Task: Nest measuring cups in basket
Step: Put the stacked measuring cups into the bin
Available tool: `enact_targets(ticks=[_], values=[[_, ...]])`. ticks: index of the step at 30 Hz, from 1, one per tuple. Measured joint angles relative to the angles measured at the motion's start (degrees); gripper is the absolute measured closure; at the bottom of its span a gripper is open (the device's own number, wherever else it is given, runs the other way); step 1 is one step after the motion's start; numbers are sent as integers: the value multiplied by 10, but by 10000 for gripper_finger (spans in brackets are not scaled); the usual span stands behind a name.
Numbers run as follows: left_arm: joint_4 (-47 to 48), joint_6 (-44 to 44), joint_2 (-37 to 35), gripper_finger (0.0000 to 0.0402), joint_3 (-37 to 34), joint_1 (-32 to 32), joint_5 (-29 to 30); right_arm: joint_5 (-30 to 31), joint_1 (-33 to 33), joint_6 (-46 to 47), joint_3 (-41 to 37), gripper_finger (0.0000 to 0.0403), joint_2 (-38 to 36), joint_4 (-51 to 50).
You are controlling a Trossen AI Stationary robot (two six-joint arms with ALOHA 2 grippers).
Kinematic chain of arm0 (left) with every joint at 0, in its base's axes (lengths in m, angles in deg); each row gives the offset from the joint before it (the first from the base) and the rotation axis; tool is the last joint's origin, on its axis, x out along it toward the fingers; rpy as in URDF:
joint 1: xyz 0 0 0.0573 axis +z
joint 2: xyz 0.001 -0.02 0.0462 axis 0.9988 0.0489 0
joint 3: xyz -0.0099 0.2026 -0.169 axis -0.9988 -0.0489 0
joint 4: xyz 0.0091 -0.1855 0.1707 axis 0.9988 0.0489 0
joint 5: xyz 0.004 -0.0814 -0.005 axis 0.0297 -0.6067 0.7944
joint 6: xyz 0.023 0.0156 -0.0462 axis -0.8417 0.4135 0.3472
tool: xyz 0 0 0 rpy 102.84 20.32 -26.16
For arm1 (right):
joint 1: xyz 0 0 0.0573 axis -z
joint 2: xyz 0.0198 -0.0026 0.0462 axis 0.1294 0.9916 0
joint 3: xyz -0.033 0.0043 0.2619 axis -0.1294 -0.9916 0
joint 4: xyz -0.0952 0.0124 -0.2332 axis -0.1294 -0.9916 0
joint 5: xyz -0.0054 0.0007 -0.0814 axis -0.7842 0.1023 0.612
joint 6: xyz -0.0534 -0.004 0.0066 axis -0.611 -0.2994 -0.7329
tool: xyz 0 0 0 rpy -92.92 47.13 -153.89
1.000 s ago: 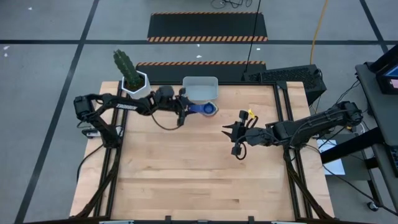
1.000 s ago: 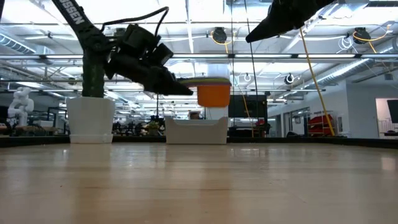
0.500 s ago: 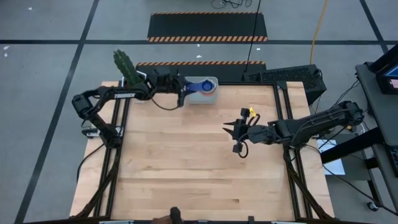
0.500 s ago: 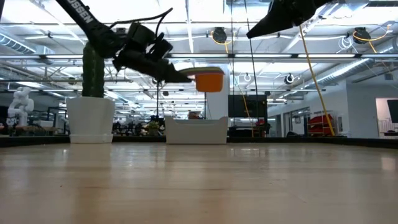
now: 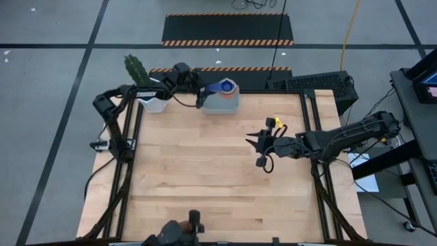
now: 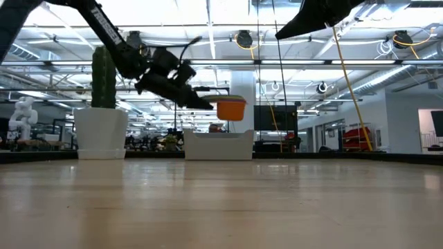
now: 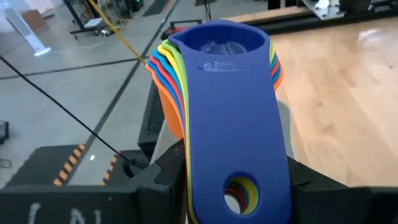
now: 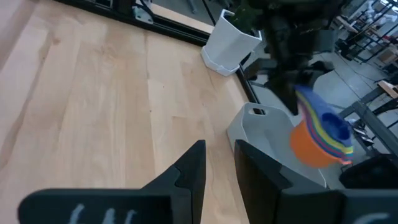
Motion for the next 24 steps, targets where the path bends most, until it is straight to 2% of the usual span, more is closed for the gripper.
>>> enact_targets(ticks=[7,17,24], values=[[-34,1,58,264,0,4,-3,1,10,-5,0,323,0,-3],[-42,11,64,265,3,4,-1,1,17,-31,0,323,0,-4],[81,-1,64,265,77,-3,3,1,30,-32,0,323,-1,-20]])
